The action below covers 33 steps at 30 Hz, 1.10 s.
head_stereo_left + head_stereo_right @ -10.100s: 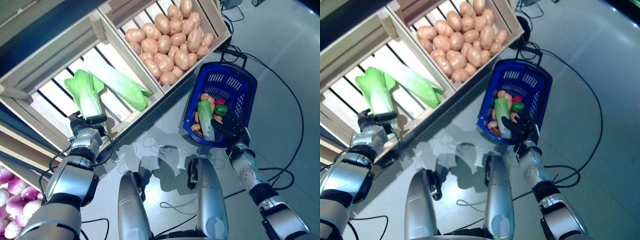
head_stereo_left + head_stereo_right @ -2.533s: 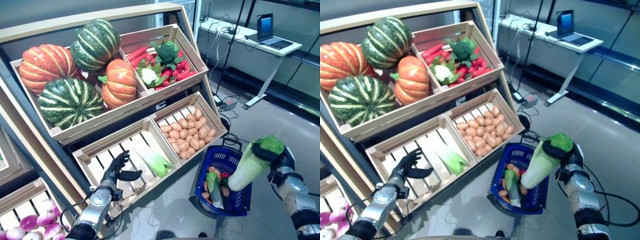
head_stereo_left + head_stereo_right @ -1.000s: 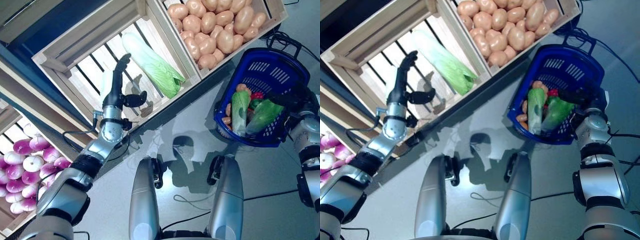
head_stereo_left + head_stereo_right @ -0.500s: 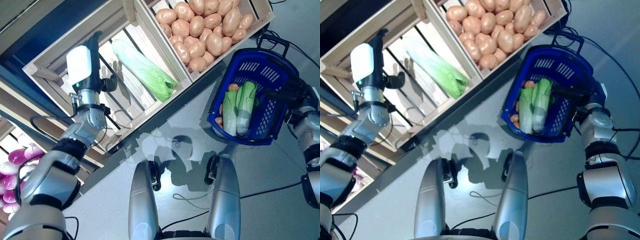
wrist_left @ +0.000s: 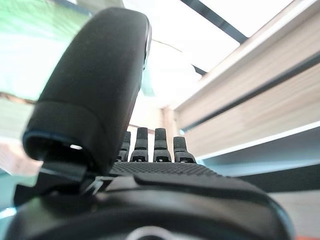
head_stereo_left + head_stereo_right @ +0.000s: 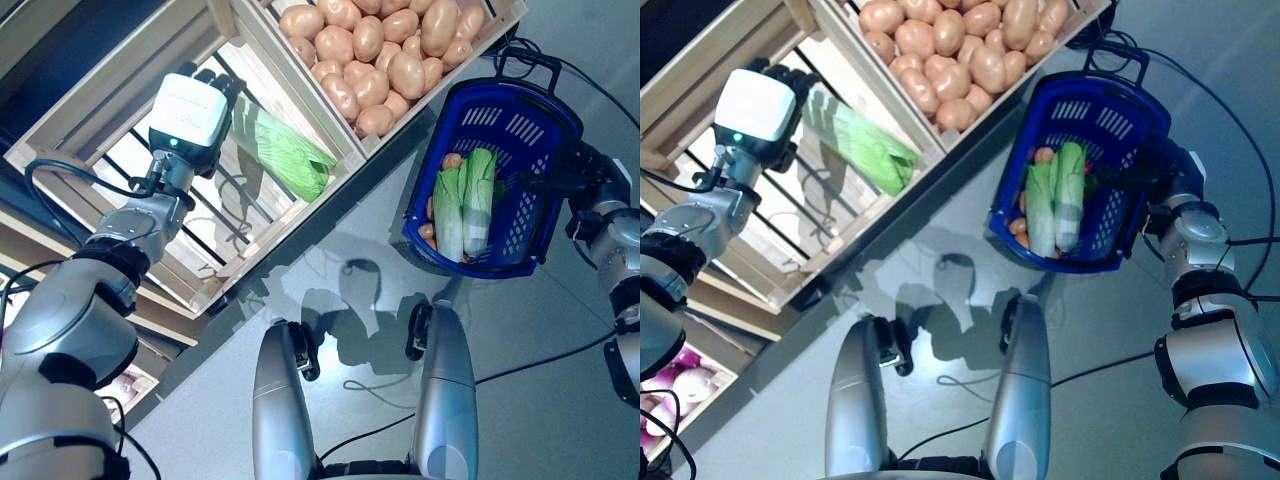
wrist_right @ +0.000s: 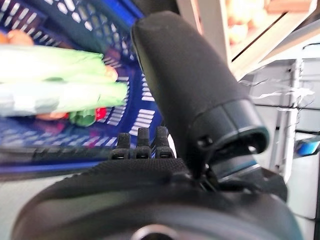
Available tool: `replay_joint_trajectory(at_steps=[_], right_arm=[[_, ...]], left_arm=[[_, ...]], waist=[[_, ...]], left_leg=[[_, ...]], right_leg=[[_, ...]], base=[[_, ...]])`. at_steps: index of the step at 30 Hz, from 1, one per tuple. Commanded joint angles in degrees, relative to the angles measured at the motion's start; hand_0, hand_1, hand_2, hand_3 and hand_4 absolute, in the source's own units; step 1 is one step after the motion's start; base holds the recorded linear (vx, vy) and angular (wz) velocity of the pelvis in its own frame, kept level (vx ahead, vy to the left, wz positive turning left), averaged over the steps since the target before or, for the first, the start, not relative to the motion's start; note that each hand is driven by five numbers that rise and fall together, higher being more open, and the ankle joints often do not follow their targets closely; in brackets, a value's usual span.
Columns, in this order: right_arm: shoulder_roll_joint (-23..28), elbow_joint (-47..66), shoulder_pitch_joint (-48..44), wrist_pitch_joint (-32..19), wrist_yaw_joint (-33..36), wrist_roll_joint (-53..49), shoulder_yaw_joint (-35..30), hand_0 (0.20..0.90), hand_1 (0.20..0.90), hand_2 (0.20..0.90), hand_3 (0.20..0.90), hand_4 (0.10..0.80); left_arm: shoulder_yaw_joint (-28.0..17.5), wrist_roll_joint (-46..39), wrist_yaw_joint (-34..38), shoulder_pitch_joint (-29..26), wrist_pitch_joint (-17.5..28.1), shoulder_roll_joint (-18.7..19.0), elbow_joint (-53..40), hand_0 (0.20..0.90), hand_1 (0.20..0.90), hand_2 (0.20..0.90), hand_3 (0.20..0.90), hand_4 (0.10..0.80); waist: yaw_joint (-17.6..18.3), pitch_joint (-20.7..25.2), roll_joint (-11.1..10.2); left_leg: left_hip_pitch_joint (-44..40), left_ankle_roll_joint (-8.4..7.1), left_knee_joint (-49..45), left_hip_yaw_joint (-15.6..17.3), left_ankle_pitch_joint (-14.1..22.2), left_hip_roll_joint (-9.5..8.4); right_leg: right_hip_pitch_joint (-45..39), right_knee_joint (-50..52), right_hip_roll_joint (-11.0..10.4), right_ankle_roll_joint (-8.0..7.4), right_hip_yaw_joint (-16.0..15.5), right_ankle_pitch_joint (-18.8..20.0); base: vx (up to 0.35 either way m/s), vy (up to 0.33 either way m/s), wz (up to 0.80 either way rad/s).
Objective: Put vegetables into the basket
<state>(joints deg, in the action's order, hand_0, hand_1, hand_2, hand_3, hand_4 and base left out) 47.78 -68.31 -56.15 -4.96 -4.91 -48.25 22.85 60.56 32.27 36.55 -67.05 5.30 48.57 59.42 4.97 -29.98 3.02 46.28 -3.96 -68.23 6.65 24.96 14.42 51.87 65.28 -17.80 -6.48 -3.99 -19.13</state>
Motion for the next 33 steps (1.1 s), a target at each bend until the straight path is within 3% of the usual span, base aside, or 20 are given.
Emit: replay_joint_trajectory(at_steps=[1, 5, 14, 18, 28, 33], right_arm=[[5.08, -0.54, -5.79, -5.55, -2.39, -2.88, 0.27, 0.9, 0.9, 0.9, 0.9, 0.8], [5.3, -0.22, -7.1, -5.94, -2.21, -2.41, 2.14, 0.9, 0.9, 0.9, 0.9, 0.8], [4.24, -0.07, -6.85, -6.28, -2.88, -5.9, 1.94, 0.9, 0.9, 0.9, 0.9, 0.8], [4.16, 0.2, -6.77, -6.45, -2.78, -6.27, 2.09, 0.9, 0.9, 0.9, 0.9, 0.8], [3.44, 0.42, -6.94, -7.06, -3.1, -6.9, 2.42, 0.9, 0.9, 0.9, 0.9, 0.8], [2.86, 0.97, -7.73, -6.83, -3.21, -6.78, 2.85, 0.9, 0.9, 0.9, 0.9, 0.8]], left_arm=[[1.87, -0.62, 0.7, -10.91, -2.76, 5.0, 1.87, 0.9, 0.9, 0.9, 0.9, 0.8], [2.32, -1.36, 0.42, -12.04, -4.6, 4.78, 3.39, 0.9, 0.9, 0.9, 0.9, 0.8], [3.58, 1.35, 4.69, -13.59, -4.12, 3.21, 4.56, 0.9, 0.9, 0.9, 0.9, 0.8], [4.52, 1.77, 3.22, -14.45, -3.93, 2.73, 4.26, 0.9, 0.9, 0.9, 0.9, 0.8], [6.31, 4.76, 2.39, -14.49, -2.21, 1.34, 4.43, 0.9, 0.9, 0.9, 0.9, 0.8], [7.85, 7.54, 2.99, -15.95, 2.06, 0.77, 3.35, 0.9, 0.9, 0.9, 0.9, 0.8]], waist=[[0.51, 1.34, -1.46], [0.56, 0.35, -1.68], [0.81, 0.19, -2.1], [0.98, 0.19, -2.14], [1.24, 0.19, -2.19], [1.45, 0.19, -2.19]], left_leg=[[1.37, -3.54, 3.22, -1.34, -1.0, 1.9], [3.45, -3.72, 1.88, -1.34, -0.69, 2.27], [7.87, -4.19, -0.37, -1.82, 0.22, 2.62], [9.21, -4.33, -1.36, -1.93, 0.58, 2.86], [11.75, -4.4, -3.7, -2.5, 1.57, 3.24], [13.68, -4.46, -5.28, -2.97, 2.08, 3.67]], right_leg=[[-3.61, -4.28, -3.01, -2.07, 1.4, 2.49], [-1.54, -3.8, -3.4, -2.58, 1.57, 3.16], [2.48, -3.15, -3.76, -3.27, 1.99, 3.95], [3.62, -2.57, -4.02, -3.32, 1.96, 3.92], [5.94, -0.96, -4.68, -3.55, 2.89, 3.81], [7.65, 0.21, -4.99, -3.66, 3.45, 3.72]], base=[[-0.036, 0.03, -0.06], [-0.05, 0.027, -0.05], [-0.041, 0.013, -0.04], [-0.016, 0.009, 0.0], [0.0, 0.0, 0.0], [0.0, 0.0, 0.0]])
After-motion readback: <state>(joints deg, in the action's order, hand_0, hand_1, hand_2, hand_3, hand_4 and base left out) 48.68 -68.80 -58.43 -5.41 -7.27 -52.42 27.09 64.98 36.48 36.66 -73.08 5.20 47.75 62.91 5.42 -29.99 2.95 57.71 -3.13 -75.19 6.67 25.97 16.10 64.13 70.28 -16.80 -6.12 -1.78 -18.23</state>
